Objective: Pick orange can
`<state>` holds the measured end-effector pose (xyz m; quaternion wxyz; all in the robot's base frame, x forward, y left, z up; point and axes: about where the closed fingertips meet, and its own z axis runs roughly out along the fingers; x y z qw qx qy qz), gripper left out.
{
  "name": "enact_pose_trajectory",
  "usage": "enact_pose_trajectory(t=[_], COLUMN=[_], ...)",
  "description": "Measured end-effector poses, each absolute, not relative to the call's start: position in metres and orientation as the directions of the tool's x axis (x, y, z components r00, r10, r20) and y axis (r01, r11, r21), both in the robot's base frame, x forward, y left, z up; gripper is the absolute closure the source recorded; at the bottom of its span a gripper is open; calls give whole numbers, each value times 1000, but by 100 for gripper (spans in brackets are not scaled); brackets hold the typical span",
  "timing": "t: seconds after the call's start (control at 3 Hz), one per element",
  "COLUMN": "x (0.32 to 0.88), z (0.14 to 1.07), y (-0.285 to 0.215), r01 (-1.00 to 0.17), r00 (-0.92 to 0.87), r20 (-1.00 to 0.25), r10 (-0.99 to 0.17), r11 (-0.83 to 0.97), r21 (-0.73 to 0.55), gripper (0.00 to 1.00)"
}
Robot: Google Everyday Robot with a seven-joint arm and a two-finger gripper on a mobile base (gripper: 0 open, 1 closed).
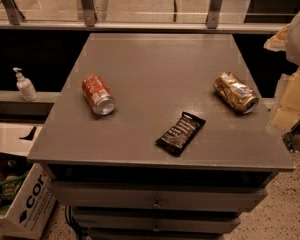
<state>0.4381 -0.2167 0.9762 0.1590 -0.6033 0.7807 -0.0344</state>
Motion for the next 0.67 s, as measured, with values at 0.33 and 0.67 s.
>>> enact_pose_trajectory(t=[0.33, 0.67], x=[438, 441], z=[976, 971], y=[-217, -216], r01=[-931, -926], r00=[-221, -216], r20=[-207, -201], r10=[-953, -955], r11=[270, 266], r21=[-246, -268], gripper=[0, 0])
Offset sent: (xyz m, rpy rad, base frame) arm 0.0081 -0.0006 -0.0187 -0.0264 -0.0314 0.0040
